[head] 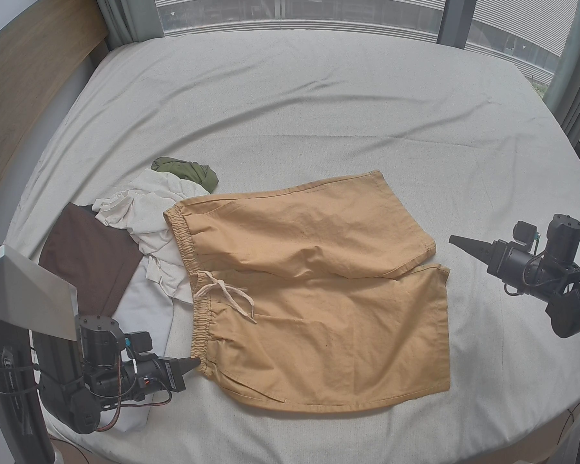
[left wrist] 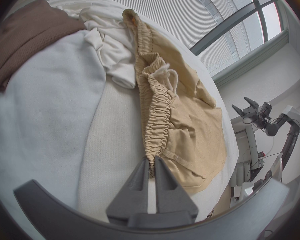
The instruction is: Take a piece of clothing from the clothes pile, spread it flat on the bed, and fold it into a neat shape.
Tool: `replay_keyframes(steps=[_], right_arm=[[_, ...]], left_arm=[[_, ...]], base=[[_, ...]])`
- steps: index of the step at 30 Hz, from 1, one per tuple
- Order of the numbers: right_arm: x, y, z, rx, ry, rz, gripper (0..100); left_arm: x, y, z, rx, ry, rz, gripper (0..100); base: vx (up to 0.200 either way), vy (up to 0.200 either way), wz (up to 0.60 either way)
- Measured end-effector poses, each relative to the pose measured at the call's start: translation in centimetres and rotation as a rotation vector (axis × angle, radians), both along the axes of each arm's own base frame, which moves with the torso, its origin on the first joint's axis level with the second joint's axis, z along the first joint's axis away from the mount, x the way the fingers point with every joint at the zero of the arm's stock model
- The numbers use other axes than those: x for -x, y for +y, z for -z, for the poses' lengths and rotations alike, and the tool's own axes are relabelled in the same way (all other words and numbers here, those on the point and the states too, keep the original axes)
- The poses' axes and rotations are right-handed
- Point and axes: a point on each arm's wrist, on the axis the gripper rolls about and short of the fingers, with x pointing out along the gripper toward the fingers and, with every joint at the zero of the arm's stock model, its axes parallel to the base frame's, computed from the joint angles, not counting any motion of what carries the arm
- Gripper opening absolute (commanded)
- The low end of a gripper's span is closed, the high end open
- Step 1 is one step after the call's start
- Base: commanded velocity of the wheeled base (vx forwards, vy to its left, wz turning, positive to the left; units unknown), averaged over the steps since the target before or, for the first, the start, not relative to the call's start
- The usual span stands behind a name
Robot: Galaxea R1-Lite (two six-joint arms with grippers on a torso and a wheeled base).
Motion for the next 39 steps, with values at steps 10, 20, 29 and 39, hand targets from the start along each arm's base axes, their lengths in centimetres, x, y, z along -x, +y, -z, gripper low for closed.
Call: replay_keyframes(steps=[10, 20, 29, 39], right_arm=[[1.3, 0.1, 2.4, 0.119, 0.097, -0.035, 100], [3.6, -0.4, 4.9, 0.259, 0.242, -0.097, 100], [5.0, -0.9, 5.9, 0.31, 0.306, -0.124, 100], [6.3, -0.9, 6.9, 0.332, 0.397, -0.162, 100]], left_arm=[[0.4, 0.1, -1.3, 0.025, -0.026, -0.004, 0], [1.2, 0.2, -1.2, 0.029, -0.001, 0.019, 0], [1.4, 0.3, -1.0, 0.021, 0.015, 0.013, 0], [1.4, 0.3, -0.9, 0.02, 0.017, 0.017, 0]], base=[[0.0, 0.0, 0.0], [0.0, 0.0, 0.0], [0.0, 0.0, 0.0], [0.0, 0.0, 0.0]])
